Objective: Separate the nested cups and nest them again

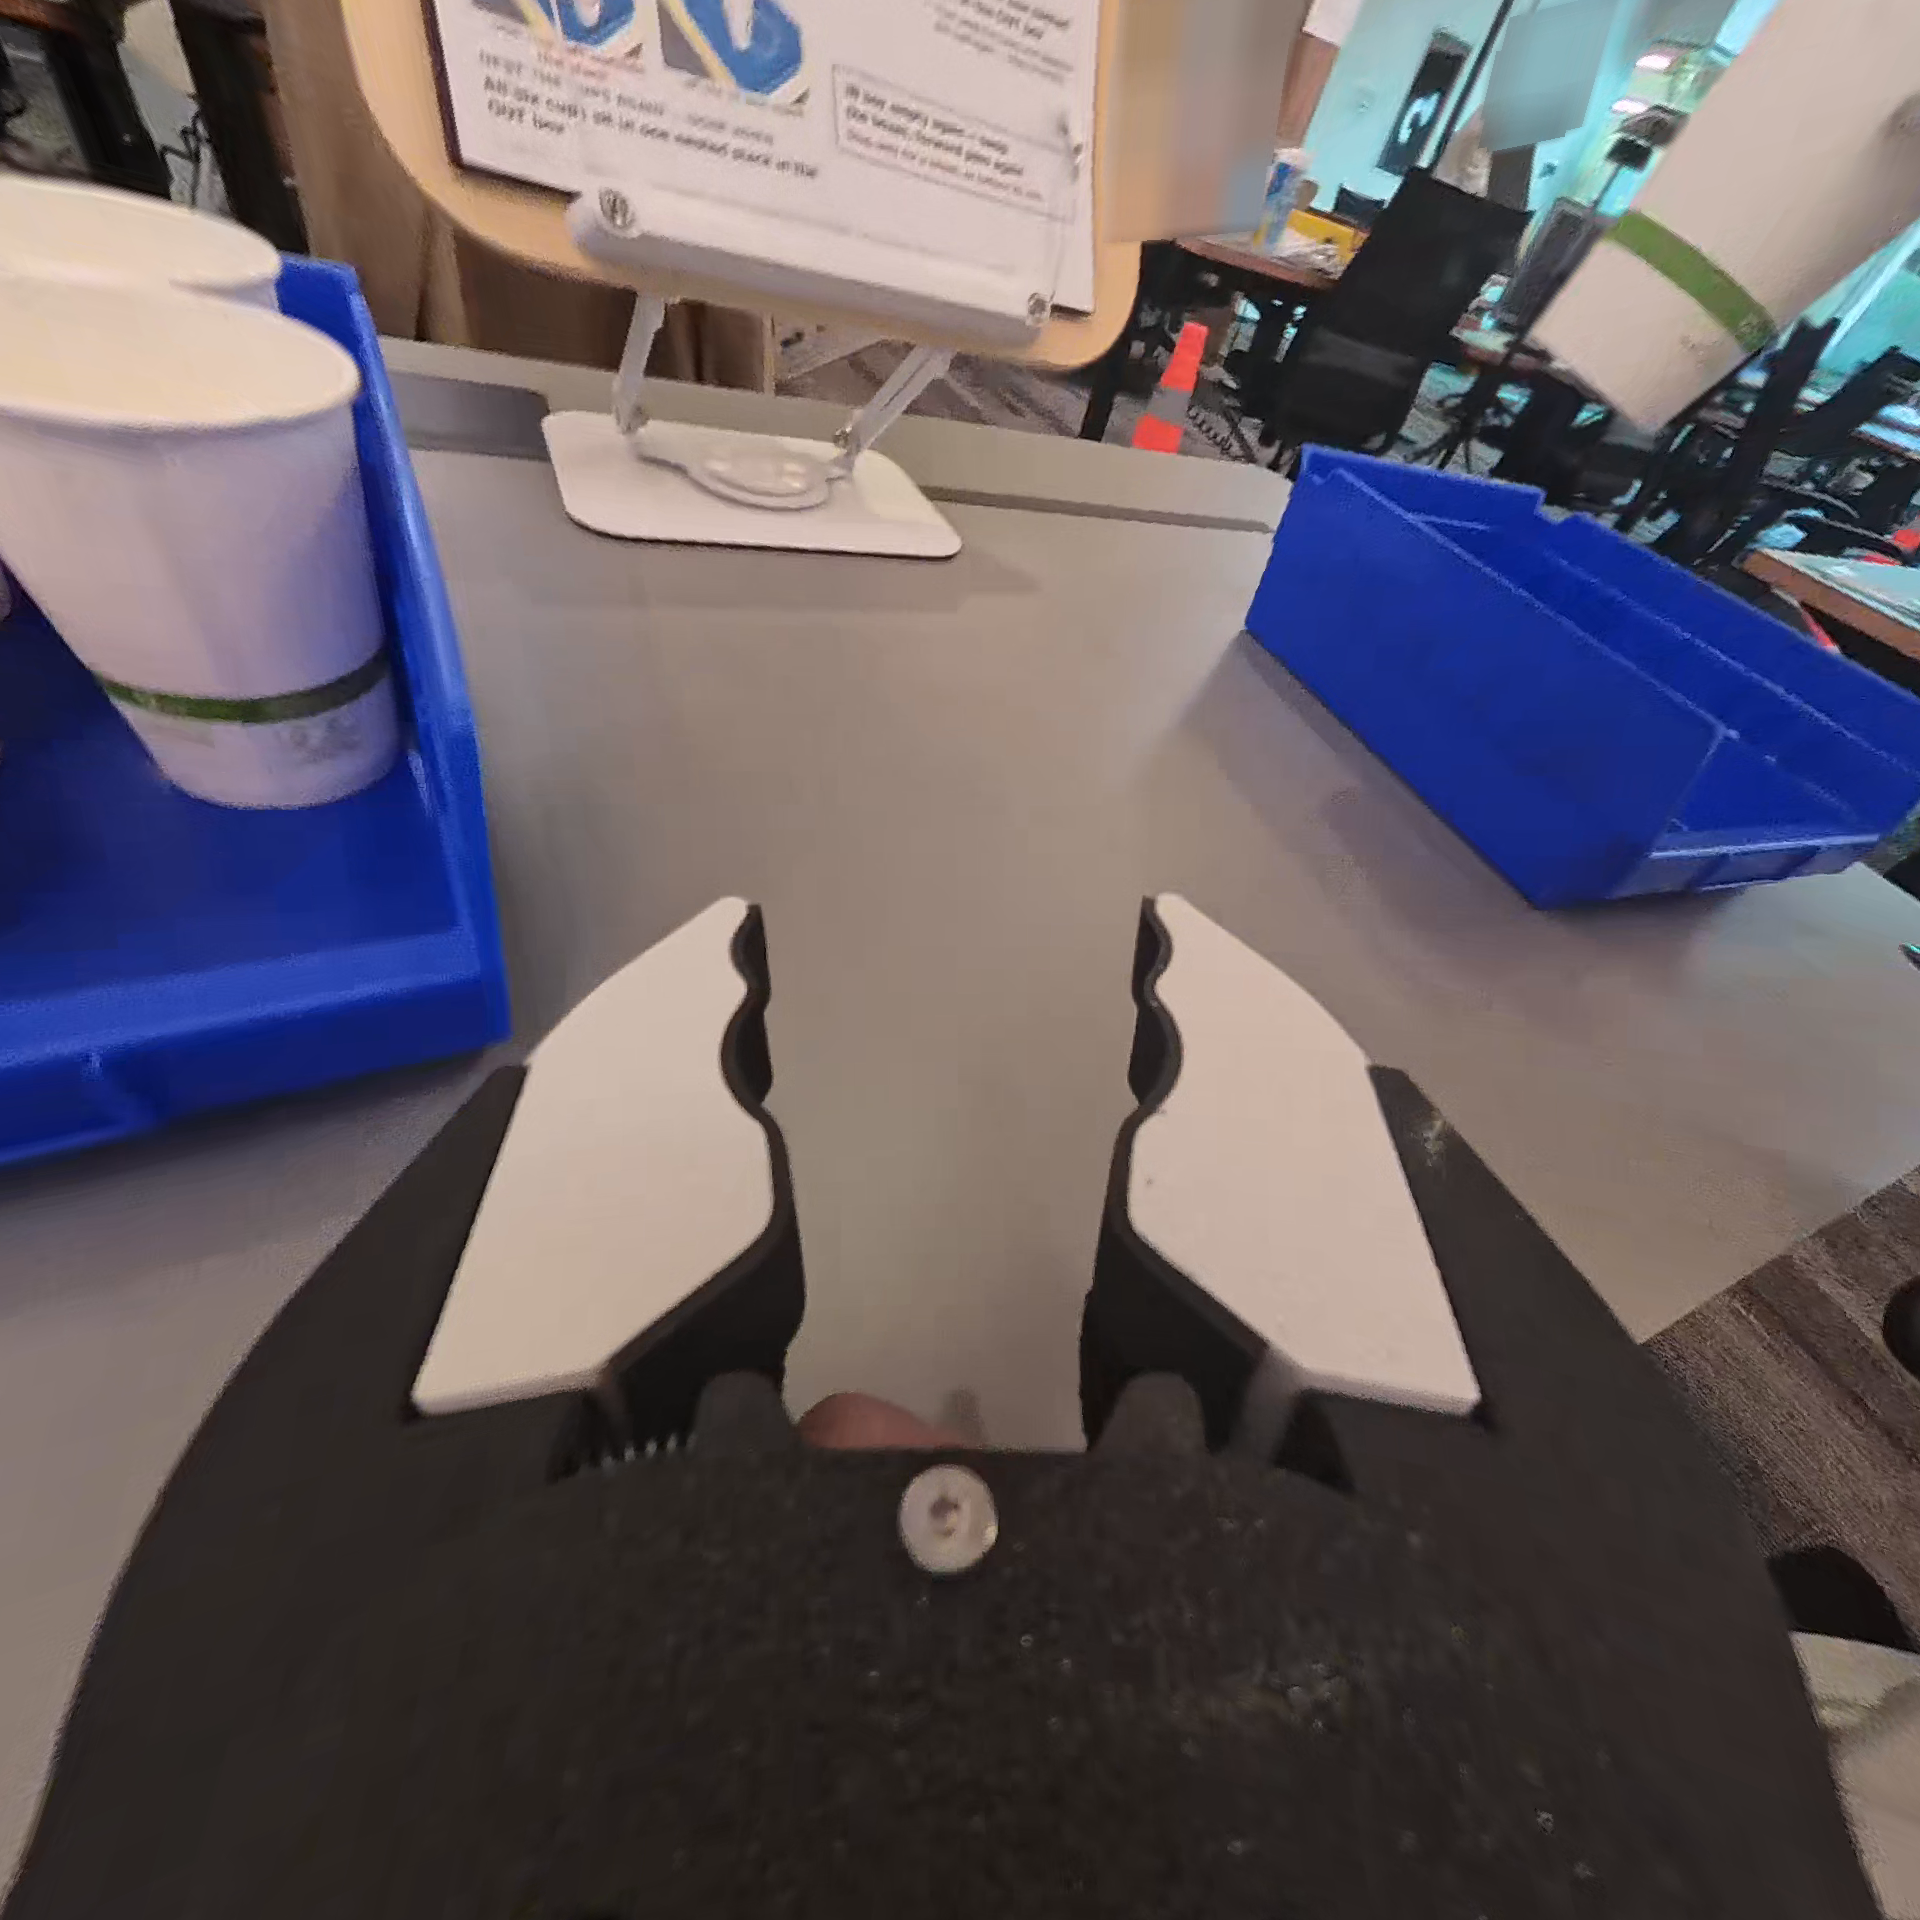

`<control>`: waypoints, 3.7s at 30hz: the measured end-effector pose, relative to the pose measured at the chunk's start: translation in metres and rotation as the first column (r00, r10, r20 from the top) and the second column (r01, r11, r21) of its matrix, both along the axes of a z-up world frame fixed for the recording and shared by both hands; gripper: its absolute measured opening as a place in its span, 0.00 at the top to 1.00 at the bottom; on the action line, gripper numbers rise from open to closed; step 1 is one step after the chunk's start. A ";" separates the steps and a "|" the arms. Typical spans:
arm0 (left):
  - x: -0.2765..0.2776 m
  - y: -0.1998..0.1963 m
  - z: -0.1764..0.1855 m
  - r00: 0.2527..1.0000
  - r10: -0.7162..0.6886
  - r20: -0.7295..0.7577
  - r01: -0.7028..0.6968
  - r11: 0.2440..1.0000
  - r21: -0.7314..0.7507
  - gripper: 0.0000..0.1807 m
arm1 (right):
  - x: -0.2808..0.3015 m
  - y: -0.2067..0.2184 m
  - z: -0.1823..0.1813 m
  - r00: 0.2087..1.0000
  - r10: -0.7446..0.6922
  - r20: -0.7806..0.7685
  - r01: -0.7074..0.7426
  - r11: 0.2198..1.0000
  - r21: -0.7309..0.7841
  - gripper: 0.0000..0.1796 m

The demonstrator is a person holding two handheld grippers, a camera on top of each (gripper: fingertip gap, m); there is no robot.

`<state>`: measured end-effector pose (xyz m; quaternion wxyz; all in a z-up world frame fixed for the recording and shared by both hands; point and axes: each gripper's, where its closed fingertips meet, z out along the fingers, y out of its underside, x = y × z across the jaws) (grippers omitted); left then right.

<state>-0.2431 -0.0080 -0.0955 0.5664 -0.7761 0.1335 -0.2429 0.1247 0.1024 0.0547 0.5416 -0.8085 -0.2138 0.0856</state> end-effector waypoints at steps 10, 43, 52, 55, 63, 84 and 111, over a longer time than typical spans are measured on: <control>0.028 -0.007 -0.011 0.997 -0.074 -0.014 0.074 0.997 -0.026 0.62 | 0.089 0.021 -0.124 0.914 -0.385 0.128 0.403 0.897 -0.182 0.49; -0.062 -0.016 -0.033 0.937 0.336 -0.095 -0.341 0.939 -0.043 0.57 | -0.177 -0.155 -0.143 0.934 0.182 -0.308 -0.223 0.969 -0.104 0.54; -0.193 0.059 -0.001 0.782 0.587 -0.209 -0.594 0.804 0.033 0.48 | -0.211 -0.172 -0.173 0.926 0.322 -0.198 -0.355 0.921 -0.163 0.57; -0.208 0.092 -0.001 0.789 0.575 -0.216 -0.589 0.808 -0.003 0.46 | -0.193 -0.162 -0.165 0.943 0.290 -0.161 -0.312 0.941 -0.131 0.57; -0.227 0.125 -0.024 0.725 0.625 -0.291 -0.659 0.752 -0.027 0.53 | -0.174 -0.161 -0.162 0.919 0.217 -0.329 -0.280 0.947 -0.158 0.61; 0.021 0.003 0.088 0.719 -0.598 -0.355 0.651 0.758 0.041 0.55 | -0.233 -0.118 -0.080 0.659 0.751 -0.042 -0.752 0.656 -0.057 0.49; 0.016 -0.020 -0.007 0.989 0.045 0.143 -0.043 0.999 -0.018 0.60 | -0.109 -0.072 -0.028 0.984 0.131 -0.119 -0.105 0.973 0.206 0.53</control>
